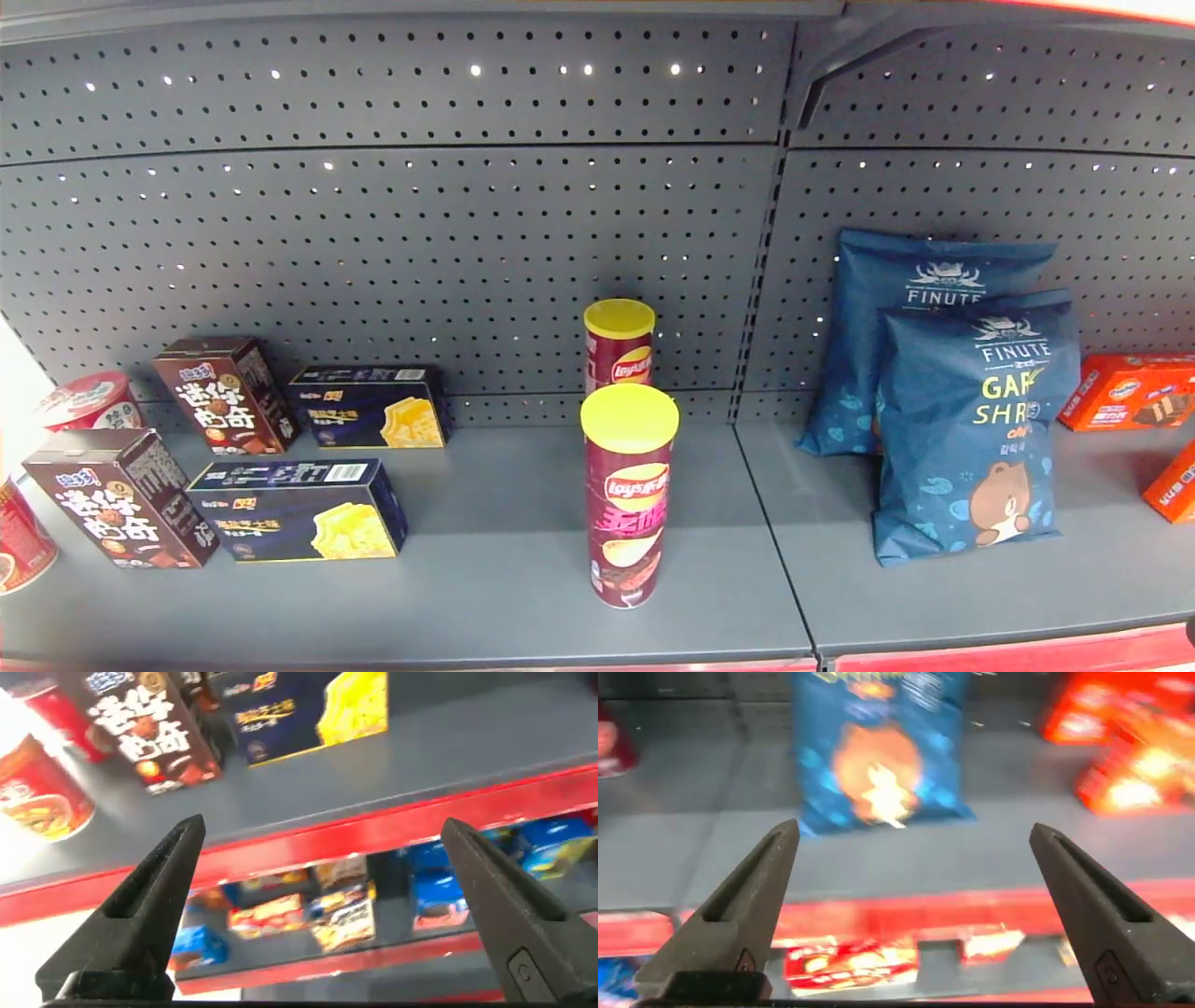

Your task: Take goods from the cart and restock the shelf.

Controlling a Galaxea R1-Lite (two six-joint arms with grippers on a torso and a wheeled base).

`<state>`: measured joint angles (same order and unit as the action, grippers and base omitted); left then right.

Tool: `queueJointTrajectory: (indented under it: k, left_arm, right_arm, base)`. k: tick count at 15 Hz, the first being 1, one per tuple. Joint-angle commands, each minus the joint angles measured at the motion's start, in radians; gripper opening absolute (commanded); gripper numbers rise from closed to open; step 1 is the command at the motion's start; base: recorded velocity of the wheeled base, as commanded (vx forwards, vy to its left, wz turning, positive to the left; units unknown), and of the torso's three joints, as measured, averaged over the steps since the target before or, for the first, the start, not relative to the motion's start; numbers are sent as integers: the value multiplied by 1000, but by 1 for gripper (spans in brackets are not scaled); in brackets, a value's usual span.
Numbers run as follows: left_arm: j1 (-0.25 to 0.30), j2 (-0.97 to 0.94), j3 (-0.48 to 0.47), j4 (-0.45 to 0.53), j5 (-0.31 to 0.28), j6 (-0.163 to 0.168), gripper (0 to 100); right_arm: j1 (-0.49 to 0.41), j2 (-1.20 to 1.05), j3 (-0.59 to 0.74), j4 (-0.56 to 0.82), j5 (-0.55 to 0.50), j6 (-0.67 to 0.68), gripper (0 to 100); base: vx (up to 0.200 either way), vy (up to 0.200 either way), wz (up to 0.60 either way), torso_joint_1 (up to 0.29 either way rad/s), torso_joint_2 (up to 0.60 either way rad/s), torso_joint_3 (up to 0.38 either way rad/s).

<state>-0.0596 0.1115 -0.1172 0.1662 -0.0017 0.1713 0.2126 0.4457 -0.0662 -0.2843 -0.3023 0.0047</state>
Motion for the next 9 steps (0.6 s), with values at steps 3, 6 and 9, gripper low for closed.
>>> queueJointTrajectory:
  k: [3,6,9]
  left_arm:
    - [0,-26,67,-99,-44,-76,100]
    - [0,-24,67,-103,-81,-81,100]
    - [0,-24,68,-103,-81,-81,100]
  right_arm:
    - [-102,-354,43,243,26,-3,100]
    - [-104,-354,48,257,28,-52,100]
    - [-104,-354,48,257,31,-54,100]
  base:
    - [0,0,0,0,0,0]
    - [0,0,0,0,0,0]
    - [0,0,0,0,0,0]
